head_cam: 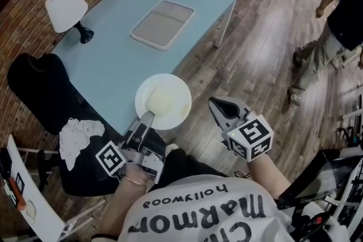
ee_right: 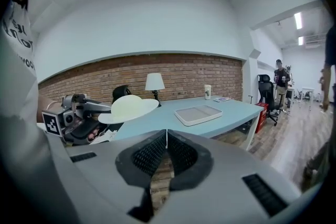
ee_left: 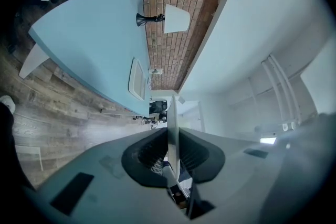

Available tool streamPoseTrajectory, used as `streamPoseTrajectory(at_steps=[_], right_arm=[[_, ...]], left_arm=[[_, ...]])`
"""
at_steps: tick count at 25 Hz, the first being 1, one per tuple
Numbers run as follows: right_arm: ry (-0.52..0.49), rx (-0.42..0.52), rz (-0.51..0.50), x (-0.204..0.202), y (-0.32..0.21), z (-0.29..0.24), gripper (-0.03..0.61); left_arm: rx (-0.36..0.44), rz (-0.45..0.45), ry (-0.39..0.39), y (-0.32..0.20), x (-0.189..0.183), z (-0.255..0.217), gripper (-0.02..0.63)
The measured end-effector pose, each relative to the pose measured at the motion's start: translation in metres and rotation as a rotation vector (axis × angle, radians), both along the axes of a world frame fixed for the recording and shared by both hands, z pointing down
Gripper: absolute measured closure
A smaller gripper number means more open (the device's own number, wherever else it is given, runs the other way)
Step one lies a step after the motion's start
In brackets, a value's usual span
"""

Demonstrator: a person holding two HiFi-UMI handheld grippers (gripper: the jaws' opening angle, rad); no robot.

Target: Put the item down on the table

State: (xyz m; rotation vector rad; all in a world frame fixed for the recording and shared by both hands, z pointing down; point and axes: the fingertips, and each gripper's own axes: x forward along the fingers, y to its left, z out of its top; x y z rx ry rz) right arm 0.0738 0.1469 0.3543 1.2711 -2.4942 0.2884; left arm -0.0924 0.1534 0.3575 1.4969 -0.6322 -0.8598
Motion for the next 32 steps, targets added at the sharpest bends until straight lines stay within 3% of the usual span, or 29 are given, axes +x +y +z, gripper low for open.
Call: streamPoseTrajectory(at_steps=[19, 32], right_arm=[[-0.010, 0.040, 0.053, -0.041, -0.111, -0.013, 0.568], [0.000, 0.031, 0.089, -0.070, -0.159, -0.003, 0.568]], left_arm=[[-0.028, 0.075, -0.006, -0.119, -0.030, 0.005, 0.575], [-0.072, 0.143, -0.007, -0.164, -0.047, 0.028, 0.575]])
